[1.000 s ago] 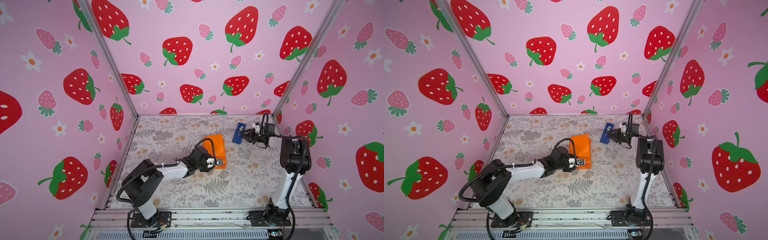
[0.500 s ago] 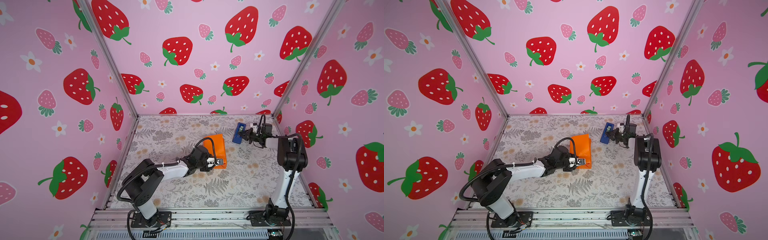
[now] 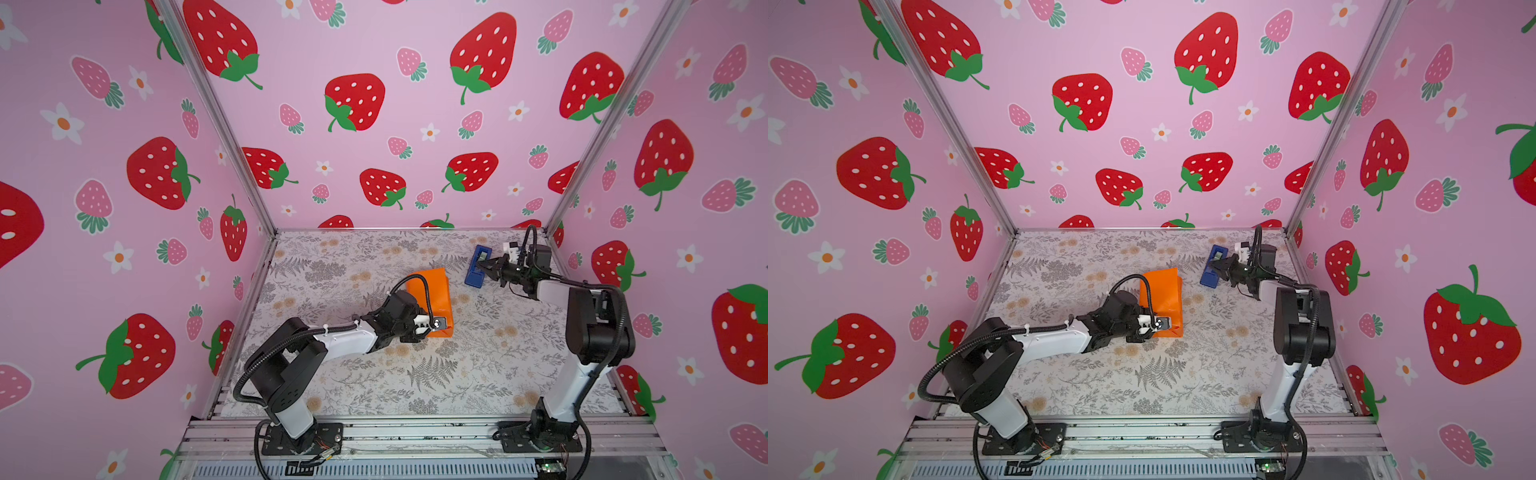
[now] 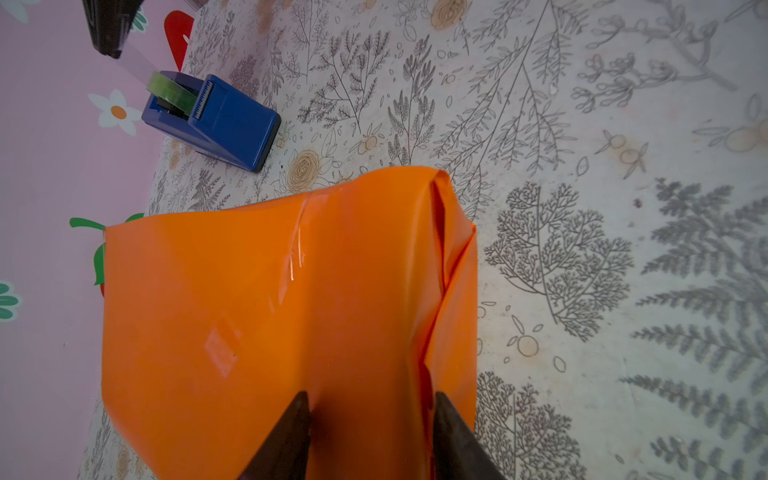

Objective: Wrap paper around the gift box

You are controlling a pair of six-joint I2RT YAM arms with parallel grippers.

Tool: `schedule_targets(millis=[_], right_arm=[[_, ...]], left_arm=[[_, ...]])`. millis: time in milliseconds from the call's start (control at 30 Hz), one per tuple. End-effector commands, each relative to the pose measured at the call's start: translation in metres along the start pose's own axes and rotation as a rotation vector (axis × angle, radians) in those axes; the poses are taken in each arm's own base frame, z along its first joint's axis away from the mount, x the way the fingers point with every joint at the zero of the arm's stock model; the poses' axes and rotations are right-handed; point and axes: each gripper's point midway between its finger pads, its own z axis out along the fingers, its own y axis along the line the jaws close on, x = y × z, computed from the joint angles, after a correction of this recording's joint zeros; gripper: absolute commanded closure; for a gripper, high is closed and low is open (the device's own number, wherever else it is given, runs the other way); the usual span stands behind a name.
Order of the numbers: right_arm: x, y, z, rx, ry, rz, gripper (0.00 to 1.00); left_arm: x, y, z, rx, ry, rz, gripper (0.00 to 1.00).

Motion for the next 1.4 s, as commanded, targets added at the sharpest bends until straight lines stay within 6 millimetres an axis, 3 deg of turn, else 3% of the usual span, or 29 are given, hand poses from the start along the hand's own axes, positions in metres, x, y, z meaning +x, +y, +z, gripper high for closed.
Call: schedule_targets(millis=[0, 200, 333, 800, 1367], right_arm=[[0.04, 0.005, -0.002, -0.01, 0.076, -0.008, 1.0], [0.098, -0.011, -0.004, 0.038, 0.148, -0.005, 1.0], [0.123, -0.034, -0.007, 0.099, 0.16, 0.016, 1.0], [0.156, -0.127, -0.011, 0.342, 0.223, 0.056, 1.0], [0.18, -0.161, -0.039, 0.486, 0.268, 0.098, 1.0]], left_arm=[[0.04, -0.046, 0.007, 0.171, 0.131, -0.041, 0.52], [0.039, -0.044, 0.007, 0.166, 0.132, -0.038, 0.52], [0.041, -0.044, 0.007, 0.165, 0.143, -0.032, 0.52], [0.042, -0.045, 0.006, 0.171, 0.146, -0.034, 0.53], [0.044, -0.047, 0.007, 0.184, 0.159, -0.032, 0.53]])
